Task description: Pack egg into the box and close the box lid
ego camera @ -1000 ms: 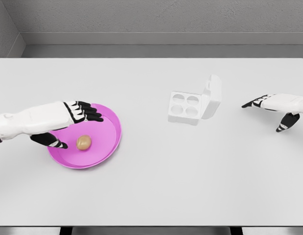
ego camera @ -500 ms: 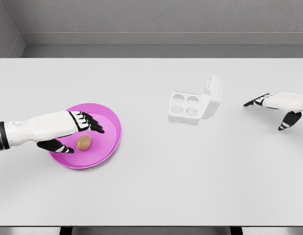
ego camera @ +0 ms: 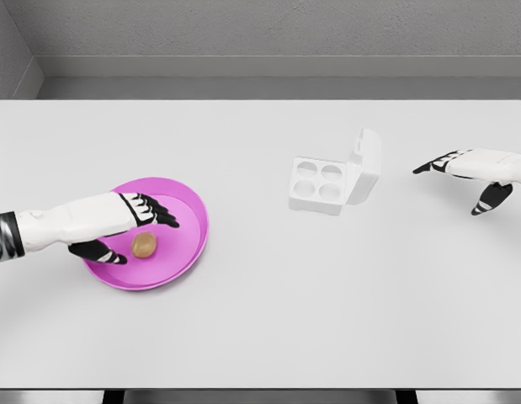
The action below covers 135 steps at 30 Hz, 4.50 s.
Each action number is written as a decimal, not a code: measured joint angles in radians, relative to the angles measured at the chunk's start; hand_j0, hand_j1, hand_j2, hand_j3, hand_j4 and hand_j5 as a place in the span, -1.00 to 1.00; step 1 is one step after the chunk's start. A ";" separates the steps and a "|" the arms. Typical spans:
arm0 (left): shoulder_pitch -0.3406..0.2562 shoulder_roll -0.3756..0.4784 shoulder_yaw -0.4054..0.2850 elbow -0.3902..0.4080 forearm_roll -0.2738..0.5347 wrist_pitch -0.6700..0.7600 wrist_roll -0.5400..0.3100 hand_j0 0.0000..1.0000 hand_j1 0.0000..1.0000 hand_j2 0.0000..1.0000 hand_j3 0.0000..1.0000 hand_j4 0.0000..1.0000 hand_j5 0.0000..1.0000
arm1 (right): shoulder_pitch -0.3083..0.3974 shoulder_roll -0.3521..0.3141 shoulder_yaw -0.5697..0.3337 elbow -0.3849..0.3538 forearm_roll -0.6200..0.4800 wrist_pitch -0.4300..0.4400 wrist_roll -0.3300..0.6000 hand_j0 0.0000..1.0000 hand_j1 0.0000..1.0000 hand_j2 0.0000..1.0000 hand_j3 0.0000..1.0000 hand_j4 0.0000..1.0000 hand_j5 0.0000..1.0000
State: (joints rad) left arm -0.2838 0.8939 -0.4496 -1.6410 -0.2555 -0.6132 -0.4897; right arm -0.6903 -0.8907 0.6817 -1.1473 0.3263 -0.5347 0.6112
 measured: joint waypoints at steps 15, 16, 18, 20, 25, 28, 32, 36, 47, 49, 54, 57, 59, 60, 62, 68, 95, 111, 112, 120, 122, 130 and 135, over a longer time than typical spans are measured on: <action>-0.002 -0.029 -0.020 0.023 -0.033 0.000 0.001 0.83 0.83 0.83 0.83 0.83 0.83 | 0.000 0.002 -0.001 0.000 -0.001 0.000 0.000 1.00 1.00 1.00 1.00 1.00 1.00; -0.002 -0.030 -0.019 0.025 -0.034 0.000 0.002 0.83 0.83 0.83 0.83 0.83 0.83 | 0.000 0.001 -0.001 0.000 -0.001 0.000 0.000 1.00 1.00 1.00 1.00 1.00 1.00; -0.002 -0.031 -0.019 0.028 -0.034 0.000 0.003 0.83 0.83 0.83 0.83 0.83 0.83 | 0.002 0.001 -0.001 0.000 -0.001 0.000 0.000 1.00 1.00 1.00 1.00 1.00 1.00; -0.002 -0.032 -0.019 0.029 -0.035 0.000 0.003 0.83 0.83 0.83 0.83 0.83 0.83 | 0.002 0.001 -0.001 0.000 -0.001 0.000 0.000 1.00 1.00 1.00 1.00 1.00 1.00; -0.002 -0.036 -0.020 0.038 -0.036 0.000 0.004 0.83 0.83 0.83 0.83 0.83 0.83 | 0.002 0.001 -0.001 0.000 -0.001 0.000 0.000 1.00 1.00 1.00 1.00 1.00 1.00; -0.002 -0.039 -0.020 0.046 -0.037 0.000 0.003 0.83 0.83 0.83 0.83 0.83 0.83 | 0.002 0.000 -0.001 0.000 -0.001 0.000 0.000 1.00 1.00 1.00 1.00 1.00 1.00; -0.002 -0.046 -0.019 0.051 -0.053 0.000 0.003 0.83 0.83 0.83 0.83 0.83 0.83 | 0.000 -0.001 -0.001 -0.003 0.000 0.000 0.000 1.00 1.00 1.00 1.00 1.00 1.00; -0.003 -0.054 -0.019 0.056 -0.062 0.000 0.003 0.83 0.83 0.83 0.83 0.83 0.83 | 0.000 0.000 -0.001 -0.001 -0.001 0.000 0.000 1.00 1.00 1.00 1.00 1.00 1.00; -0.002 -0.073 -0.018 0.074 -0.062 0.000 0.005 0.82 0.82 0.82 0.82 0.82 0.82 | 0.000 0.001 0.004 -0.008 -0.001 -0.001 0.000 1.00 1.00 1.00 1.00 1.00 1.00; -0.002 -0.074 -0.018 0.074 -0.062 0.000 0.006 0.82 0.82 0.82 0.82 0.82 0.82 | 0.000 0.001 0.005 -0.009 -0.001 -0.001 0.000 1.00 1.00 1.00 1.00 1.00 1.00; -0.002 -0.074 -0.018 0.074 -0.061 0.000 0.006 0.82 0.82 0.82 0.82 0.82 0.82 | 0.000 0.000 0.006 -0.009 -0.001 -0.001 0.000 1.00 1.00 1.00 1.00 1.00 1.00; -0.002 -0.073 -0.018 0.074 -0.062 0.000 0.006 0.82 0.82 0.82 0.82 0.82 0.82 | 0.000 0.000 0.006 -0.009 -0.001 -0.001 0.000 1.00 1.00 1.00 1.00 1.00 1.00; -0.002 -0.073 -0.019 0.074 -0.062 0.000 0.006 0.82 0.82 0.82 0.82 0.82 0.82 | 0.000 0.000 0.006 -0.009 -0.001 -0.001 0.000 1.00 1.00 1.00 1.00 1.00 1.00; -0.002 -0.073 -0.019 0.074 -0.062 0.000 0.006 0.82 0.82 0.82 0.82 0.82 0.82 | 0.000 0.000 0.006 -0.009 -0.001 -0.001 0.000 1.00 1.00 1.00 1.00 1.00 1.00; -0.002 -0.073 -0.019 0.074 -0.063 0.000 0.006 0.82 0.82 0.82 0.82 0.82 0.82 | 0.000 0.000 0.006 -0.009 -0.001 -0.001 0.000 1.00 1.00 1.00 1.00 1.00 1.00; 0.000 -0.073 -0.020 0.074 -0.063 0.000 0.006 0.50 0.50 0.50 0.50 0.50 0.50 | -0.002 0.001 0.006 -0.008 -0.001 -0.001 0.000 1.00 1.00 1.00 1.00 1.00 1.00; 0.020 -0.055 -0.017 0.075 -0.050 0.004 0.011 -0.02 -0.02 -0.02 -0.02 -0.02 -0.02 | -0.020 -0.003 -0.001 0.001 -0.006 0.003 0.000 1.00 1.00 1.00 1.00 1.00 1.00; 0.021 -0.047 -0.017 0.082 -0.048 0.011 0.007 -0.42 -0.42 -0.42 -0.42 -0.42 -0.42 | -0.018 -0.006 -0.001 0.002 -0.006 0.003 0.000 1.00 1.00 1.00 1.00 1.00 1.00; 0.021 -0.047 -0.017 0.084 -0.048 0.011 0.007 -0.48 -0.48 -0.48 -0.48 -0.48 -0.48 | -0.020 -0.006 -0.001 0.002 -0.006 0.003 0.000 1.00 1.00 1.00 1.00 1.00 1.00; 0.026 -0.047 -0.013 0.085 -0.058 0.012 0.012 -0.54 -0.54 -0.54 -0.54 -0.54 -0.54 | -0.018 -0.005 -0.001 0.004 -0.006 0.003 0.000 1.00 1.00 1.00 1.00 1.00 1.00; 0.017 -0.049 -0.010 0.074 -0.079 0.006 0.006 -0.54 -0.54 -0.54 -0.54 -0.54 -0.54 | -0.018 -0.005 -0.001 0.004 -0.006 0.003 0.000 1.00 1.00 1.00 1.00 1.00 1.00; -0.035 -0.069 0.024 0.009 -0.098 0.000 0.001 -0.55 -0.55 -0.55 -0.55 -0.55 -0.55 | -0.015 -0.007 -0.001 0.005 -0.006 0.003 0.000 1.00 1.00 1.00 1.00 1.00 1.00; -0.048 -0.107 0.024 -0.001 -0.097 -0.001 0.001 -0.55 -0.55 -0.55 -0.55 -0.55 -0.55 | -0.011 -0.008 -0.001 0.005 -0.006 0.003 0.000 1.00 1.00 1.00 1.00 1.00 1.00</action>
State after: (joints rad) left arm -0.3313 0.7865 -0.4251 -1.6415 -0.3529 -0.6139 -0.4887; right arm -0.7010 -0.8990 0.6803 -1.1422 0.3205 -0.5320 0.6112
